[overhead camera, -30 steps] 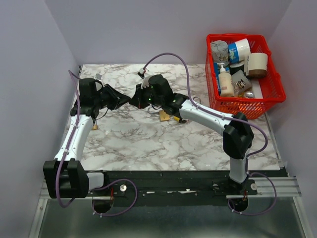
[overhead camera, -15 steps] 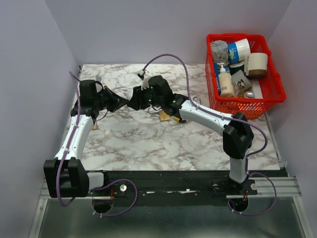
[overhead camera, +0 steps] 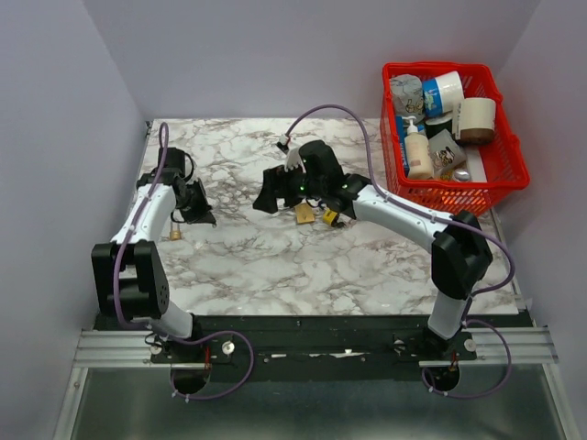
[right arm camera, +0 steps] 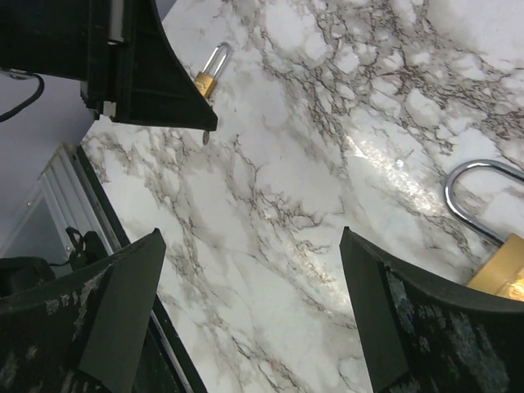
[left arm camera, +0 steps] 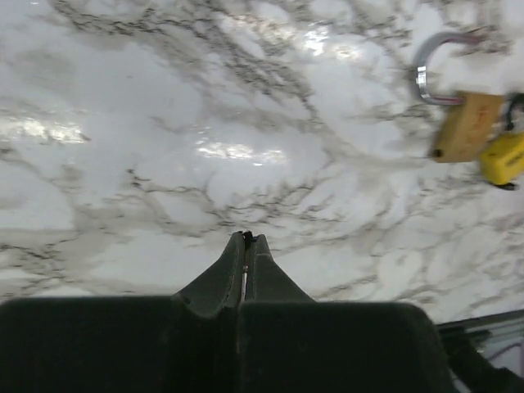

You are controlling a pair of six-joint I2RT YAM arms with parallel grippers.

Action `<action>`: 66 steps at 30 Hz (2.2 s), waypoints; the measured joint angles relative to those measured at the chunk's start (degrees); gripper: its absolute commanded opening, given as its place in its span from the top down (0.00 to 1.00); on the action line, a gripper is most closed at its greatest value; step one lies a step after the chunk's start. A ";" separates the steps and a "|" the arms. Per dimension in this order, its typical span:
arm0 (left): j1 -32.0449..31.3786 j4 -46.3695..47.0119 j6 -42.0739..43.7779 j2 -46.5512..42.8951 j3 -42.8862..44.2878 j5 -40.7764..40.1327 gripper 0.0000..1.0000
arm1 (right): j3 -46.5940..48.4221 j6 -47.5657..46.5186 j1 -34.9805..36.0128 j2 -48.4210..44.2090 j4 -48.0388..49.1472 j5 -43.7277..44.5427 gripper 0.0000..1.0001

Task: Lock with the key
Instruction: Place the key at the center of the board, then pick up the lock from the center of the board.

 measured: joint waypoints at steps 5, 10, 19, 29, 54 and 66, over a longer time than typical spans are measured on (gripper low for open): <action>0.07 -5.20 8.13 8.92 4.13 -6.88 1.00 | -0.15 -1.11 -1.84 -0.26 -1.09 -1.18 0.00; 0.26 -7.74 13.25 16.22 8.26 -12.13 1.00 | -0.55 -1.38 -2.21 -0.28 -2.03 -2.21 0.00; 1.03 -7.96 17.46 23.02 9.55 -19.56 1.00 | -2.08 -1.51 -2.91 -0.28 -2.56 -3.89 0.00; 2.36 -7.32 20.04 26.86 12.74 -24.00 0.81 | -2.71 -1.49 -3.26 -0.28 -2.93 -4.35 0.00; 1.86 -8.98 19.80 19.50 17.77 -17.20 0.42 | -1.46 -5.95 -5.60 -0.28 -5.53 -8.11 0.00; 2.19 4.26 17.62 -6.08 15.06 -0.28 0.01 | 11.02 -22.86 -9.03 6.03 -21.92 -3.58 0.00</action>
